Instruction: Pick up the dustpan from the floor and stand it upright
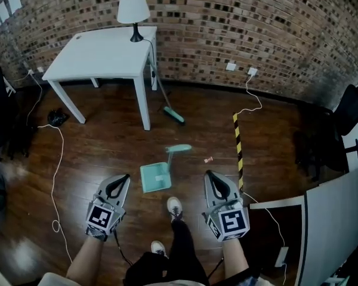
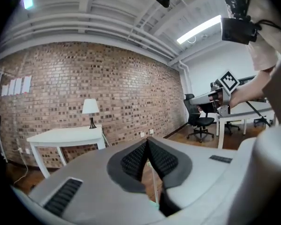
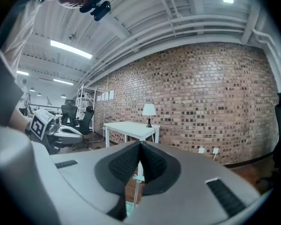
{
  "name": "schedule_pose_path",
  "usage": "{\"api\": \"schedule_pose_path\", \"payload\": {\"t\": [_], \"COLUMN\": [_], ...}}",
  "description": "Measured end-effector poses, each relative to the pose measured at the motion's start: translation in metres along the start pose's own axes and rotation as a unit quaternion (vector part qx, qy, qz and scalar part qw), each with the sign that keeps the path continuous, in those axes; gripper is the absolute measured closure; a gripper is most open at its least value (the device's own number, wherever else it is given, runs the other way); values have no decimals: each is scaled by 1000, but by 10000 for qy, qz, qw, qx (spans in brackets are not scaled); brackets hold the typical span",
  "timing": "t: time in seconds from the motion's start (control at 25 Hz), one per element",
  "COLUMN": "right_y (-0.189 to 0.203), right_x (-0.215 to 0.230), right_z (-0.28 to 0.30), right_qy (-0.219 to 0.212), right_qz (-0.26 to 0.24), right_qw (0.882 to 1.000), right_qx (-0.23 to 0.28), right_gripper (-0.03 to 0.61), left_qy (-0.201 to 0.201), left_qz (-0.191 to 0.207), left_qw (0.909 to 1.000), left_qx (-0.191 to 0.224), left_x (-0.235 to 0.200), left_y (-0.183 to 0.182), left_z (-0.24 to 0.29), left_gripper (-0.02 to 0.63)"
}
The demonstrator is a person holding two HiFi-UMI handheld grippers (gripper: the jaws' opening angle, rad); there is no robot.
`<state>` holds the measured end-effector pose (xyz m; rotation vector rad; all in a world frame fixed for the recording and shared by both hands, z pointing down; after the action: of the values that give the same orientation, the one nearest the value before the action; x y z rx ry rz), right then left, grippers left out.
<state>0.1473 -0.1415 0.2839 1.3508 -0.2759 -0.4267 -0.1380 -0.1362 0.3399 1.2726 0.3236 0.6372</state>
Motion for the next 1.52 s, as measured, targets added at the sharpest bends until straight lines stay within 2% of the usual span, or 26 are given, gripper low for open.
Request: {"api": "schedule_pose_path", "payload": {"t": [0.08,0.24,0.36,0.48,0.6,0.72,1.04,1.52], "right_y": [-36,-96,-141,-167,-179,-197,-179,-176], "right_x": [-7,-18,-28,-40,-50,-56,-50,-46], "right_z": [-22,-58,-68,-79,-97,-111,-137,-127], "right_qy": [-14,19,27,-64,-137,-178,-177,-319], "right_qz": [-132,-72,-183,-187,-93,-24,173,83], "right_qw": [9999,10000,9994,9978,9977,9962,9953,9957], "right_qx": [4,22,298,637,661,848,941,867], "right_gripper": [595,595,595,595,595,595,595,595], "left_qy": [-109,-403,-711,-939,-1114,-1091,-939,-1126], "left_qz": [46,466,705,707,601,464,233,368], "left_qw": [9998,9972,9916,9882,9872,9876,9895,9862], "left_qx": [129,420,815,979,975,1030,1075,1160], "left_x": [1,3,-5,-8,-1,5,51,56], "left_y": [-33,-83,-120,-139,-149,-165,-170,-193], "left_z": [-34,-92,-123,-143,-154,-158,-149,-147], "left_gripper": [606,607,607,607,607,607,607,607]}}
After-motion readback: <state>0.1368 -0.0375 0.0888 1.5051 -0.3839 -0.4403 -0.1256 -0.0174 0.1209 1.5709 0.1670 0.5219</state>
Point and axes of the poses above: the fingertips, and each gripper's own axes: z forward along the fingers, x to its right, y out of its underside, the point moved 5 cm from there along -z, backward along the fingers, and after that the axes turned 4 degrees about -x, right-handed, at the moved point
